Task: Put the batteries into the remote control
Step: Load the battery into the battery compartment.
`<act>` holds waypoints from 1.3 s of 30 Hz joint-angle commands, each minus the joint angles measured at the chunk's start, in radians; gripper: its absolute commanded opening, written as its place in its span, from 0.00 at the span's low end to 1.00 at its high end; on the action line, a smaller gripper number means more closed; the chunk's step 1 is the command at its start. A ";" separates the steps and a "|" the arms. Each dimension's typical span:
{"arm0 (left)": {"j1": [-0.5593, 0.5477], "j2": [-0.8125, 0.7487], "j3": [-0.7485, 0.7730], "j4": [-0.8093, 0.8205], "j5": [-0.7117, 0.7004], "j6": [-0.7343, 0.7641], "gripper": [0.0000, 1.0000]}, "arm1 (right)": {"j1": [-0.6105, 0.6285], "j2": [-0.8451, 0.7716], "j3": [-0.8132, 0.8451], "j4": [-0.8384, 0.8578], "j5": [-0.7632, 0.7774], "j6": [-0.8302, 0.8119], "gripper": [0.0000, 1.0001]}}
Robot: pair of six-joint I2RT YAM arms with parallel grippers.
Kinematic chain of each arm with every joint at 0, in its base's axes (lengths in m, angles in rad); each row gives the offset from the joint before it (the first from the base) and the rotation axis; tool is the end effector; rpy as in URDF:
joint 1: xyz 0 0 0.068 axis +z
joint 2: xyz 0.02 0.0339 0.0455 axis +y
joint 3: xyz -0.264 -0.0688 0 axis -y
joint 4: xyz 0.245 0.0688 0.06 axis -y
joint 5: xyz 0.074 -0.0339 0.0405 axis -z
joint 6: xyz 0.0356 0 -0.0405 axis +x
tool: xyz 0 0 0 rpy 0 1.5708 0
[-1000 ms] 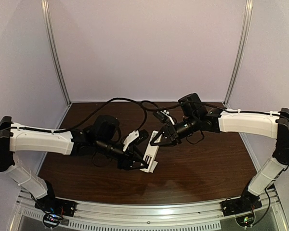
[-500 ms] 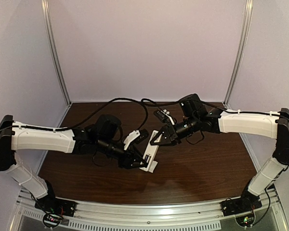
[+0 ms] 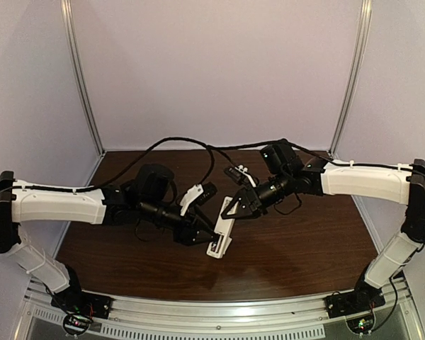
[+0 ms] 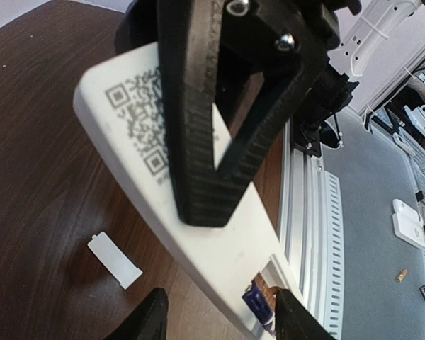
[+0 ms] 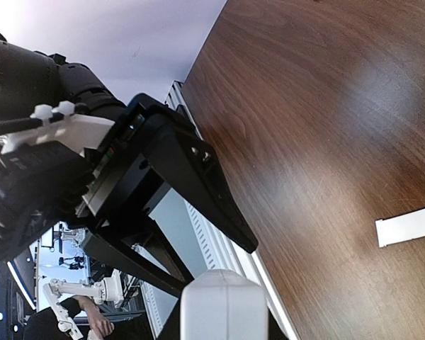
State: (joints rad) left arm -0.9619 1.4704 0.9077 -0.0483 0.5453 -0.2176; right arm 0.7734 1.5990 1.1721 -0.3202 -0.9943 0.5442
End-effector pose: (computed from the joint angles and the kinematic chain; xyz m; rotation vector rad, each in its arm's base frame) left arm 0.1669 -0.2717 0.2363 1.1691 2.0578 -1.2222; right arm 0.2252 0.2615 0.2671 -0.8792 2.4287 1.7505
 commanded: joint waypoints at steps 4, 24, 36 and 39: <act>0.010 -0.019 0.007 0.072 -0.010 -0.019 0.54 | 0.007 -0.007 0.027 -0.031 -0.002 -0.021 0.00; -0.009 0.063 0.047 -0.029 -0.072 0.015 0.48 | 0.004 -0.002 0.044 -0.025 0.012 -0.006 0.00; 0.008 0.045 0.057 -0.071 -0.135 0.039 0.66 | -0.024 -0.010 -0.003 0.028 0.022 0.010 0.00; 0.051 -0.003 0.063 -0.083 -0.110 0.036 0.78 | -0.051 -0.020 -0.037 0.064 0.028 0.015 0.00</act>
State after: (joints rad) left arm -0.9634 1.5280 0.9508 -0.1093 0.4522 -0.1913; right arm 0.7528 1.6005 1.1709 -0.3195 -0.9424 0.5476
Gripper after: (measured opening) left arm 0.739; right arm 0.192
